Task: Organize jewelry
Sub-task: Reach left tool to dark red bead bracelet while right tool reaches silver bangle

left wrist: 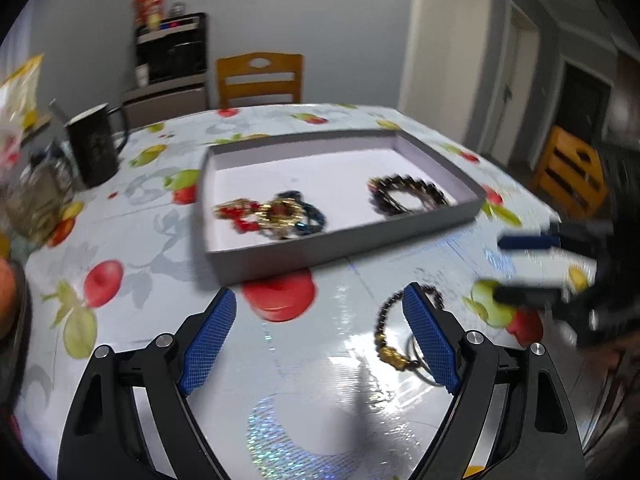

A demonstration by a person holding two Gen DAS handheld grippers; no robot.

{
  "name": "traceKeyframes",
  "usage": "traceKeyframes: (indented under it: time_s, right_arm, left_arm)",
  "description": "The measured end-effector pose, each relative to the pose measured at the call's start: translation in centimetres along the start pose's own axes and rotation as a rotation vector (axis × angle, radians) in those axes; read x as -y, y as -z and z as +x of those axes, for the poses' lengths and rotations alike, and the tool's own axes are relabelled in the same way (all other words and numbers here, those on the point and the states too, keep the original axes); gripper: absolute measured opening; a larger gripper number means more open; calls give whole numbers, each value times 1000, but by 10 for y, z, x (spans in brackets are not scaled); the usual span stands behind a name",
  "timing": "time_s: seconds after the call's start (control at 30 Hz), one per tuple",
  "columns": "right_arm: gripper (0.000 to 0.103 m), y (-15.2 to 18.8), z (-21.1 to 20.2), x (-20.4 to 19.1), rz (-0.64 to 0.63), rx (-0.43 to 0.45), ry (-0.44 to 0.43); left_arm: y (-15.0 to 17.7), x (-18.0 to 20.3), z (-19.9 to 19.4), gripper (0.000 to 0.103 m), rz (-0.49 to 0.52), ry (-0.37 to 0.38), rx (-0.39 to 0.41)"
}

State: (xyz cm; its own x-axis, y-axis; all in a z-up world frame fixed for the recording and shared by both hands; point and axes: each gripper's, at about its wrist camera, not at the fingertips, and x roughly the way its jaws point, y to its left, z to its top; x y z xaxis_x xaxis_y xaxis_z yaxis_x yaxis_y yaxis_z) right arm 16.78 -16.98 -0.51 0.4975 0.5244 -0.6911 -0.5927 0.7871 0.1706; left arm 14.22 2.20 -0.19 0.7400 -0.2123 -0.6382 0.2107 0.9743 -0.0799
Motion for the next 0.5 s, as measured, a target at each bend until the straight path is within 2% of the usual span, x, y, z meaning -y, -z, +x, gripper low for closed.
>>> traceKeyframes:
  time_s: [0.17,0.5]
  right_arm:
    - [71,9,11,-22,-43,-55,-27]
    - [72,17,26,-54,-107,-109,-12]
  left_arm:
    - [1,-12,-6,85,-66,-7,24]
    - [2,-12,-7,85,-61,-14,26]
